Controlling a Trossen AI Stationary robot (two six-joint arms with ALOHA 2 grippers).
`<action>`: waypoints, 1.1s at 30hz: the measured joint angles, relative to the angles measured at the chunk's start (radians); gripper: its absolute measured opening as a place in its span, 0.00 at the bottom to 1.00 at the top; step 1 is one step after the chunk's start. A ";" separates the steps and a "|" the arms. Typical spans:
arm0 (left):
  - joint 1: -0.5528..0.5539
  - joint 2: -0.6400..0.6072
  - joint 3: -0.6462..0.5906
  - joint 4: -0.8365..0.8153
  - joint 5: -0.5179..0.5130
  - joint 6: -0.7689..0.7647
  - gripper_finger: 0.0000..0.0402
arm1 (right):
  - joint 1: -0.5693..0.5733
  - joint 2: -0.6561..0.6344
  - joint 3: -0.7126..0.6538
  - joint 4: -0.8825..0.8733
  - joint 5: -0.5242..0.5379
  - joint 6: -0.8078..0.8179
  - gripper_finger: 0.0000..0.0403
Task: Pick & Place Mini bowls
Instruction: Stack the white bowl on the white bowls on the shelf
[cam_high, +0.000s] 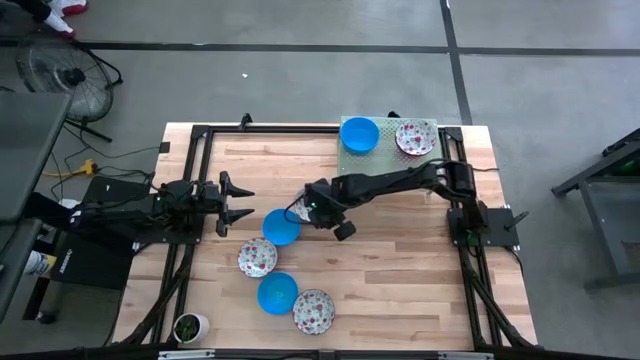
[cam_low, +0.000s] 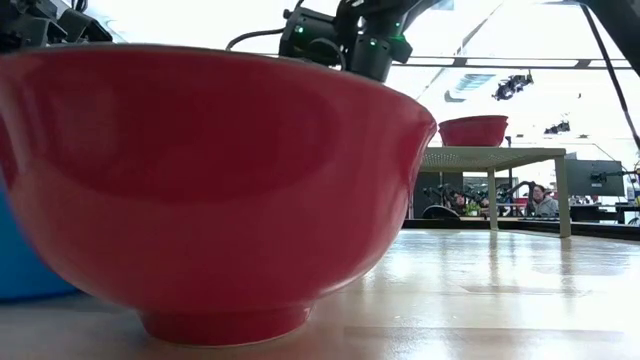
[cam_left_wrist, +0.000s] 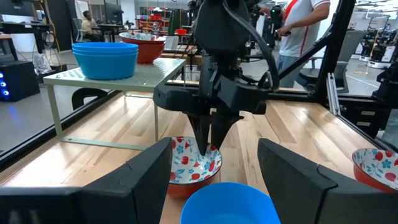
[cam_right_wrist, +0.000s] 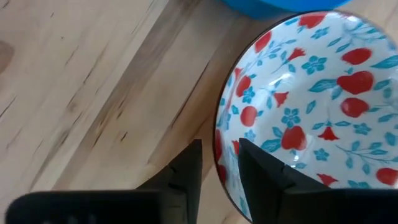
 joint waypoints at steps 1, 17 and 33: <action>0.000 0.000 0.000 0.000 0.000 0.000 0.58 | 0.000 0.006 0.000 0.000 -0.002 0.000 0.21; 0.000 0.000 0.000 0.000 0.000 0.000 0.58 | -0.002 0.007 0.004 0.001 -0.004 0.020 0.02; 0.000 0.000 0.000 0.000 0.000 0.000 0.58 | 0.007 0.002 0.170 -0.137 -0.014 0.034 0.00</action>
